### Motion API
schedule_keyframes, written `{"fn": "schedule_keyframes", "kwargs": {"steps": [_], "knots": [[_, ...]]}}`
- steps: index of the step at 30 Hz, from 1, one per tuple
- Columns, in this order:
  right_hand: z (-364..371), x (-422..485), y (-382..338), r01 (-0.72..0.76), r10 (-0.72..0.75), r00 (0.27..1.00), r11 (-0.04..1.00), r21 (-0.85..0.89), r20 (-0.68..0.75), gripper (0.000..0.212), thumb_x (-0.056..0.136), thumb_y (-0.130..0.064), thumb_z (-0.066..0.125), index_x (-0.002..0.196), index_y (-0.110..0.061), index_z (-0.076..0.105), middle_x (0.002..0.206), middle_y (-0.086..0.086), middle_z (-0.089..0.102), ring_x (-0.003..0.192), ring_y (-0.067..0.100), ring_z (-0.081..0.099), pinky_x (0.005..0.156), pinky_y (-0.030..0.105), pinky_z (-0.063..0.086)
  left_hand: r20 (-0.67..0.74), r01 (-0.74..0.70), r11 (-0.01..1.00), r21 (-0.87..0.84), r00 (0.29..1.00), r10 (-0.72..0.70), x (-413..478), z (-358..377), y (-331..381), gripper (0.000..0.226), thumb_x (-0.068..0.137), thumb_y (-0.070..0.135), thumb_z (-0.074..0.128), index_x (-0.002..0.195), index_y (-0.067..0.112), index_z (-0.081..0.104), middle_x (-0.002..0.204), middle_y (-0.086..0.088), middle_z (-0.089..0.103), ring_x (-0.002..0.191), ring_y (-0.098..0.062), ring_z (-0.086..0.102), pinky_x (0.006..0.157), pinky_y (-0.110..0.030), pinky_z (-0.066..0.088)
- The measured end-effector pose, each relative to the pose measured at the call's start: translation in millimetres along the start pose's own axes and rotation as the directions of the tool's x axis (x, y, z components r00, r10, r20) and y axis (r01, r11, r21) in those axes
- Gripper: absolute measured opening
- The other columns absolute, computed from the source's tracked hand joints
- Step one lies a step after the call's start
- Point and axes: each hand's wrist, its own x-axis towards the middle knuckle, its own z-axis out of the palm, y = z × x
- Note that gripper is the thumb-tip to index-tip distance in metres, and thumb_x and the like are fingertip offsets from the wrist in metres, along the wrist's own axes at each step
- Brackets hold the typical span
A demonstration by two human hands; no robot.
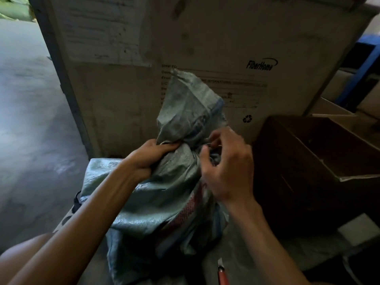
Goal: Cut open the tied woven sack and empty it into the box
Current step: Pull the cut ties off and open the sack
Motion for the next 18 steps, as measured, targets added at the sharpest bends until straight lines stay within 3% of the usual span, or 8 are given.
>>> {"fn": "schedule_keyframes", "kwargs": {"steps": [4,6,9,12,14,16,18], "knots": [[21.2,-2.0,9.0,-0.347,0.321,0.93,0.928,0.139,0.179,0.028,0.089,-0.045,0.062,0.101,-0.02,0.065,0.103,-0.002,0.065,0.098,0.016,0.063,0.09,0.043,0.054,0.144,0.155,0.905,-0.397,0.984,-0.105,-7.4,-0.3,5.3,0.029,0.076,0.021,0.068,0.099,0.006,0.077,0.097,-0.012,0.077,0.087,-0.024,0.074,0.087,-0.037,0.06],[24.7,-2.1,13.4,-0.348,0.315,0.926,0.926,0.15,0.207,0.034,0.086,-0.05,0.066,0.104,-0.021,0.07,0.103,-0.002,0.07,0.098,0.017,0.066,0.087,0.043,0.056,0.145,0.131,0.85,-0.511,0.987,-0.066,-9.4,-5.2,6.1,0.028,0.073,0.016,0.063,0.094,0.004,0.078,0.098,-0.012,0.076,0.09,-0.026,0.073,0.093,-0.039,0.055],[22.4,-3.2,15.6,-0.218,0.193,0.959,0.97,0.106,0.208,0.028,0.087,-0.048,0.066,0.094,-0.023,0.076,0.097,-0.004,0.072,0.094,0.016,0.068,0.083,0.044,0.056,0.13,0.108,0.821,-0.561,0.991,-0.041,-11.3,-8.6,5.9,0.033,0.073,0.016,0.061,0.1,0.003,0.074,0.102,-0.012,0.075,0.095,-0.028,0.071,0.098,-0.04,0.051],[19.0,0.3,17.0,-0.094,0.088,0.991,0.994,0.055,0.098,0.017,0.094,-0.032,0.062,0.095,-0.019,0.073,0.101,-0.002,0.071,0.096,0.015,0.066,0.086,0.043,0.054,0.104,0.087,0.826,-0.558,0.994,-0.035,-10.4,-5.6,10.2,0.037,0.072,0.017,0.063,0.105,0.005,0.073,0.103,-0.012,0.076,0.094,-0.028,0.072,0.095,-0.04,0.052],[13.1,4.5,17.9,-0.103,0.113,0.992,0.985,0.136,-0.062,0.011,0.094,-0.023,0.064,0.092,-0.015,0.071,0.095,-0.001,0.07,0.086,0.01,0.064,0.081,0.032,0.054,0.057,0.061,0.826,-0.56,0.998,-0.035,-7.0,-5.8,11.2,0.042,0.069,0.019,0.066,0.109,0.006,0.073,0.104,-0.013,0.076,0.093,-0.029,0.073,0.093,-0.041,0.053],[3.7,10.9,19.4,-0.123,0.176,0.952,0.969,0.214,-0.25,0.008,0.093,-0.016,0.067,0.087,-0.012,0.07,0.086,0.0,0.067,0.075,0.008,0.06,0.071,0.021,0.049,0.015,0.045,0.812,-0.582,0.999,-0.044,-2.1,-8.5,12.0,0.045,0.069,0.02,0.066,0.112,0.006,0.072,0.103,-0.014,0.076,0.09,-0.03,0.072,0.09,-0.042,0.054],[-6.3,15.0,24.1,-0.169,0.27,0.899,0.94,0.297,-0.344,0.007,0.093,-0.013,0.066,0.088,-0.012,0.07,0.085,-0.001,0.065,0.073,0.002,0.056,0.071,0.008,0.043,-0.013,0.043,0.797,-0.602,0.998,-0.064,1.7,-10.2,13.4,0.042,0.072,0.02,0.065,0.111,0.007,0.072,0.101,-0.014,0.074,0.089,-0.031,0.07,0.09,-0.043,0.054]]}}
